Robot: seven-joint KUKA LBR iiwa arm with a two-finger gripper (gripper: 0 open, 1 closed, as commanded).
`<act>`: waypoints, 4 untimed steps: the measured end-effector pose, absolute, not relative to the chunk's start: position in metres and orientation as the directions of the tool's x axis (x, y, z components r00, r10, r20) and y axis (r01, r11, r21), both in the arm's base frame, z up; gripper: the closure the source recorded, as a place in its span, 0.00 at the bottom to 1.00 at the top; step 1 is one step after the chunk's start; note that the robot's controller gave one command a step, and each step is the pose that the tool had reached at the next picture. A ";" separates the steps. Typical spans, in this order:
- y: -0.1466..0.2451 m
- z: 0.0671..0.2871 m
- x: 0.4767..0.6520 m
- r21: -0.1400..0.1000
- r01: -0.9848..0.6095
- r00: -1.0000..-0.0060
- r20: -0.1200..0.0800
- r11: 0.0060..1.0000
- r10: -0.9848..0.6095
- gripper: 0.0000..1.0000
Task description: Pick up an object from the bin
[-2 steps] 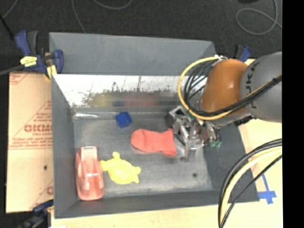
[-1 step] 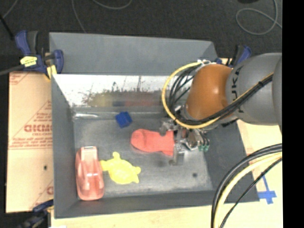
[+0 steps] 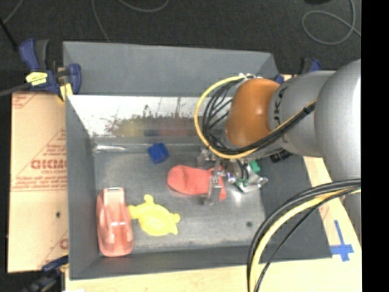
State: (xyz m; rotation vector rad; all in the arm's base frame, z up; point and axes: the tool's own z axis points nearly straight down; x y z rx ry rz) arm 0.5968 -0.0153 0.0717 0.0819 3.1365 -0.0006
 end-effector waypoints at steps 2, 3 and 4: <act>0.015 0.071 0.587 -0.003 0.044 -0.999 -0.015 0.999 0.044 1.00; 0.015 0.073 0.587 -0.004 0.043 -0.999 -0.016 0.999 0.043 1.00; 0.015 0.080 0.586 -0.004 0.043 -0.999 -0.013 0.999 0.043 1.00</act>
Offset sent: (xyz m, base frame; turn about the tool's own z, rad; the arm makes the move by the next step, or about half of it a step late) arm 0.0000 0.0000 0.0000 0.0000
